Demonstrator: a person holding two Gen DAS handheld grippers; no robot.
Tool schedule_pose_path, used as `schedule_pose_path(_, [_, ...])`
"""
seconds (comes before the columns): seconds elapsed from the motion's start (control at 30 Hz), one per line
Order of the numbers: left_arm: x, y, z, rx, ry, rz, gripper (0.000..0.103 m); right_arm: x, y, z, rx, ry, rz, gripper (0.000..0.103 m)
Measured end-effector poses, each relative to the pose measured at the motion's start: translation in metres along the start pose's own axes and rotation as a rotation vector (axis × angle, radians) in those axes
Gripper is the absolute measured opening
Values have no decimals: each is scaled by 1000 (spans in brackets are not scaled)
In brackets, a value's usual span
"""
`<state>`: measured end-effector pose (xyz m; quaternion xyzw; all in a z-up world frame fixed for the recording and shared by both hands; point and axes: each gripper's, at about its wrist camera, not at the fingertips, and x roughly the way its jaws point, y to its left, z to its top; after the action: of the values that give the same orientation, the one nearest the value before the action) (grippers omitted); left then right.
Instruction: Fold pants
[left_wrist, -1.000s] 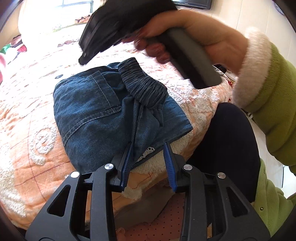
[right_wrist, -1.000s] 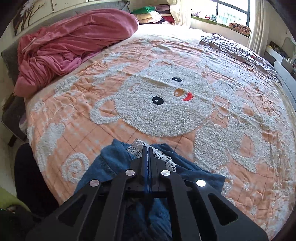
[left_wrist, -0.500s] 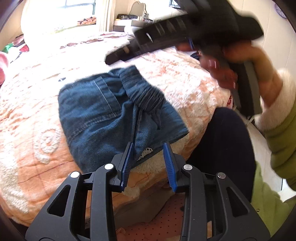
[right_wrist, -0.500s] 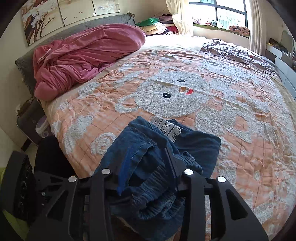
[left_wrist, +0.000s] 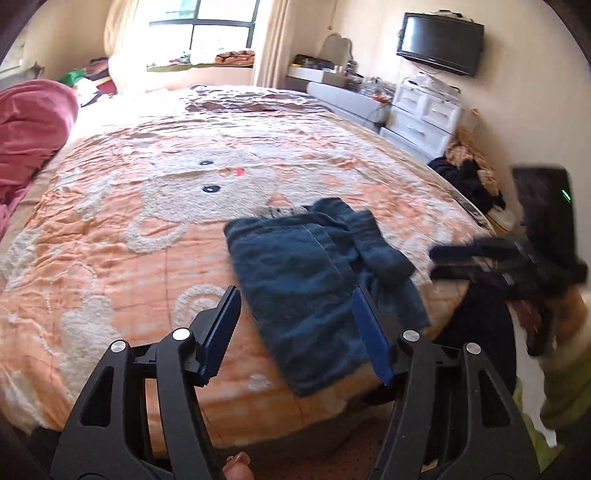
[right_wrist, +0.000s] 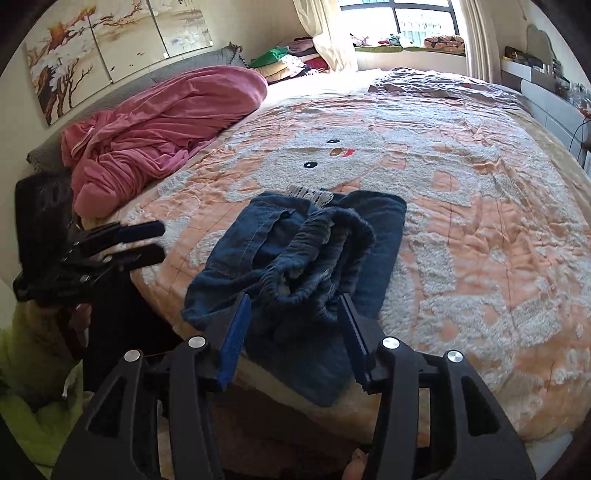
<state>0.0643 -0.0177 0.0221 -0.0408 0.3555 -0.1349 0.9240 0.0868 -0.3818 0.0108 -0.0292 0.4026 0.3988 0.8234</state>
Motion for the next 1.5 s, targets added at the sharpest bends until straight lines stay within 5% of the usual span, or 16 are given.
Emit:
schedule_pose_path(0.17, [28,4,20,-36,48,-79,54,11,38,-17,-54,11,82,47])
schedule_pose_path(0.27, [49,1,28,-52,100,-125,42,22,60,-15,-112,21,107,48])
schedule_pose_path(0.43, [87,4,30,-66,180,-88,42,44,71,-9,-188,7,45,48])
schedule_pose_path(0.57, [100,12,23,-82,214,-79,42,69,51,-23,-62,118,58,48])
schedule_pose_path(1.0, [104,10,22,-54,178,-49,45,64,55,-40,0,114,77,54])
schedule_pose_path(1.5, [65,9,24,-49,97,9,57,-7,32,-35,56,-43,20,68])
